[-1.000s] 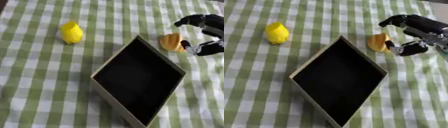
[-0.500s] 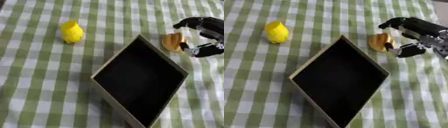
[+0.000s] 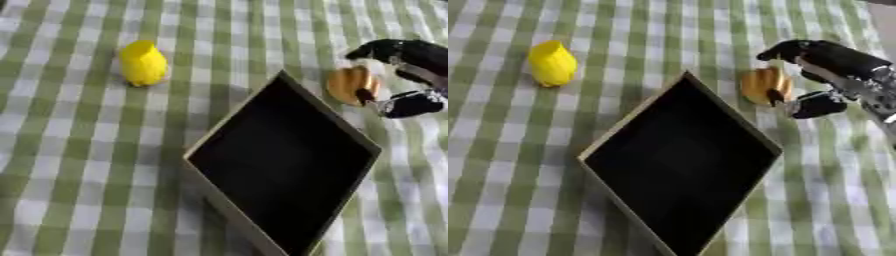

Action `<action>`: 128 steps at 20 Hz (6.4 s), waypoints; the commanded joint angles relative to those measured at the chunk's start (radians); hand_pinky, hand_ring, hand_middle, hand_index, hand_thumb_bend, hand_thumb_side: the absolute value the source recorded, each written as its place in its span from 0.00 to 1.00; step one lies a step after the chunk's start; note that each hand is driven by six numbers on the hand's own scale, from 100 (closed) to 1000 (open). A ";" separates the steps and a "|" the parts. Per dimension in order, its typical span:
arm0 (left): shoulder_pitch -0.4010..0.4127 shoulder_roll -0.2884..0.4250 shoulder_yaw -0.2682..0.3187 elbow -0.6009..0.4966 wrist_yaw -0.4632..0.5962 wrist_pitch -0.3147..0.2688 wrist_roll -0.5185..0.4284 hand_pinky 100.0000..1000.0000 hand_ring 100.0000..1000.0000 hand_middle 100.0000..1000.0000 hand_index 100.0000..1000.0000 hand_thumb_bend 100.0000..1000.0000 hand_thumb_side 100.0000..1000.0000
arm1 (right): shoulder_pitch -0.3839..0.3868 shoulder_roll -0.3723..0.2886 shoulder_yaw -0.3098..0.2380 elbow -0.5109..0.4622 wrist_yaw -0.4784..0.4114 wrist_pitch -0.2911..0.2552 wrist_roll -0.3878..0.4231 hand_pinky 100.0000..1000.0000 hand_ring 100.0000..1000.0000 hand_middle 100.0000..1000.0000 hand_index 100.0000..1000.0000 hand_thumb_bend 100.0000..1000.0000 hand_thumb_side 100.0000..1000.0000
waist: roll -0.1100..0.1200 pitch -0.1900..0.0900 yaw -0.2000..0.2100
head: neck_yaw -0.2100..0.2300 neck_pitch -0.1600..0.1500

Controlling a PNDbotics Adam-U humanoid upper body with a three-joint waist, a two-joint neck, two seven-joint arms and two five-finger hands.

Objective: Pick up objects on the table and place them in the box.

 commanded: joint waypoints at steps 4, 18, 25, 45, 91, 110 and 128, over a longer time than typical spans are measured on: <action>-0.003 0.010 0.002 -0.016 -0.004 0.003 0.001 0.76 0.57 0.65 0.84 0.00 0.58 | -0.009 -0.020 -0.013 0.012 0.040 0.002 0.012 0.94 0.94 0.83 0.93 0.06 0.28 | 0.005 -0.015 -0.004 | -0.002 -0.008; -0.002 0.004 0.001 -0.016 -0.008 0.005 0.000 0.76 0.56 0.65 0.84 0.00 0.58 | -0.014 -0.013 -0.012 0.023 0.091 0.005 0.018 0.91 0.90 0.68 0.80 0.06 0.30 | 0.006 -0.006 0.000 | -0.004 -0.007; 0.000 0.003 0.003 -0.016 -0.009 0.005 0.001 0.76 0.56 0.65 0.84 0.00 0.58 | -0.021 -0.010 -0.013 0.015 0.095 0.012 -0.047 0.87 0.81 0.37 0.53 0.10 0.13 | 0.006 -0.005 0.003 | -0.007 -0.003; 0.009 -0.004 0.009 -0.016 0.006 0.018 0.000 0.76 0.56 0.66 0.84 0.00 0.58 | 0.011 -0.035 -0.018 -0.100 -0.044 0.029 -0.200 0.85 0.75 0.16 0.43 0.00 0.08 | 0.016 -0.048 -0.012 | -0.009 0.007; 0.048 0.001 0.034 -0.016 0.005 0.011 0.047 0.76 0.55 0.66 0.84 0.00 0.58 | -0.065 0.342 0.308 -0.367 0.209 -0.191 0.116 0.89 0.91 0.70 0.88 0.00 0.05 | 0.059 -0.110 -0.071 | 0.024 0.072; 0.027 0.017 0.019 -0.016 0.019 0.022 0.035 0.76 0.56 0.66 0.84 0.00 0.57 | -0.018 0.310 0.092 -0.367 -0.082 -0.272 -0.081 0.90 0.86 0.52 0.85 0.00 0.00 | 0.072 -0.130 -0.097 | 0.050 0.069; -0.271 0.505 -0.129 0.022 -0.347 0.206 -0.181 0.76 0.66 0.71 0.89 0.00 0.47 | 0.529 0.375 -0.263 -0.367 -0.336 -0.685 -0.576 0.89 0.82 0.51 0.77 0.00 0.00 | 0.105 -0.127 -0.188 | 0.180 0.072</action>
